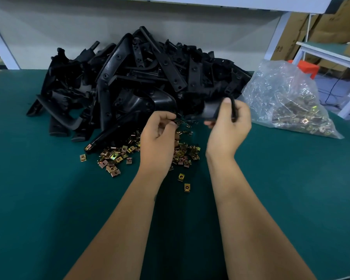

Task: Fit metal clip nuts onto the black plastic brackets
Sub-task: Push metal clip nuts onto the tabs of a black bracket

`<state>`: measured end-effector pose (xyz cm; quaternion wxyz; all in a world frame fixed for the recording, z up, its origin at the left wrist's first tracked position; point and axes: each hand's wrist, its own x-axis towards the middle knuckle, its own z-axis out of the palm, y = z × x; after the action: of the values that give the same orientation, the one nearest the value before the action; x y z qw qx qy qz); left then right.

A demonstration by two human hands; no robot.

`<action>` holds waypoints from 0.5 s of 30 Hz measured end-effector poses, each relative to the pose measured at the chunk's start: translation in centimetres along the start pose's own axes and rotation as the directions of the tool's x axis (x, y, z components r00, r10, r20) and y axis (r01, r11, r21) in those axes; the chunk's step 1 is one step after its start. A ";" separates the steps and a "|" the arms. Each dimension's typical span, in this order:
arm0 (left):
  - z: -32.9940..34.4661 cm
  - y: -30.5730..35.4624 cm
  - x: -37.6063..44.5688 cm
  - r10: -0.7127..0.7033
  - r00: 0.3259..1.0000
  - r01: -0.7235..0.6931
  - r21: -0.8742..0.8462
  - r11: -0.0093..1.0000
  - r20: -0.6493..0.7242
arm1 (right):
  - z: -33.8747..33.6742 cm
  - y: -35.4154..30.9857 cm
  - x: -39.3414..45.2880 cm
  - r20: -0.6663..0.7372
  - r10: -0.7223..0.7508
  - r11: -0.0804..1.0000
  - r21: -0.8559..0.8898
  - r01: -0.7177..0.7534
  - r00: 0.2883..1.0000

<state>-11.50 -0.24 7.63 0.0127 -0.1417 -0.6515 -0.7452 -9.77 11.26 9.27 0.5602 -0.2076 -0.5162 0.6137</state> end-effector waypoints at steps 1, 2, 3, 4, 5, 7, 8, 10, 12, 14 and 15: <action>0.0 0.1 0.0 0.003 1.000 -0.004 -0.023 1.000 -0.007 | 0.2 -0.1 -0.4 0.027 -0.083 0.995 -0.057 0.085 0.996; 0.0 0.2 0.0 0.000 1.000 -0.001 -0.042 0.999 -0.015 | 0.4 -0.1 -0.9 0.059 -0.163 0.979 -0.118 0.169 0.985; 0.0 0.2 0.0 -0.008 1.000 0.007 -0.053 0.999 -0.022 | 0.5 -0.1 -1.2 0.096 -0.233 0.953 -0.175 0.247 0.968; -0.1 0.2 0.0 -0.021 0.999 0.020 -0.061 0.998 -0.027 | 0.5 0.0 -1.5 0.136 -0.297 0.918 -0.233 0.322 0.945; -0.1 0.3 0.0 -0.036 0.999 0.034 -0.071 0.997 -0.027 | 0.5 0.1 -1.6 0.183 -0.354 0.873 -0.286 0.395 0.917; -0.3 0.4 0.1 -0.059 0.998 0.058 -0.099 0.993 -0.005 | 0.1 0.4 -1.8 0.291 -0.437 0.764 -0.379 0.522 0.851; -0.3 0.4 0.1 -0.063 0.998 0.064 -0.115 0.991 0.011 | 0.0 0.5 -1.8 0.343 -0.456 0.709 -0.419 0.568 0.821; -0.4 0.5 0.1 -0.059 0.998 0.062 -0.130 0.990 0.028 | -0.1 0.8 -1.7 0.381 -0.451 0.648 -0.482 0.589 0.807; -0.5 0.5 0.1 -0.049 0.999 0.050 -0.124 0.991 0.012 | -0.1 0.8 -1.6 0.309 -0.419 0.678 -0.519 0.520 0.854; -0.6 0.5 0.1 -0.060 0.998 0.059 -0.132 0.989 -0.005 | -0.2 0.6 -1.4 0.197 -0.395 0.748 -0.498 0.438 0.897; -0.6 0.6 0.2 -0.071 0.997 0.069 -0.146 0.987 -0.006 | -0.3 0.5 -1.2 0.146 -0.390 0.779 -0.474 0.411 0.909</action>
<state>-11.67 -0.93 8.15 -0.0201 -0.1150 -0.5998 -0.7915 -9.42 10.35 8.35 0.5951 -0.2172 -0.6990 0.3319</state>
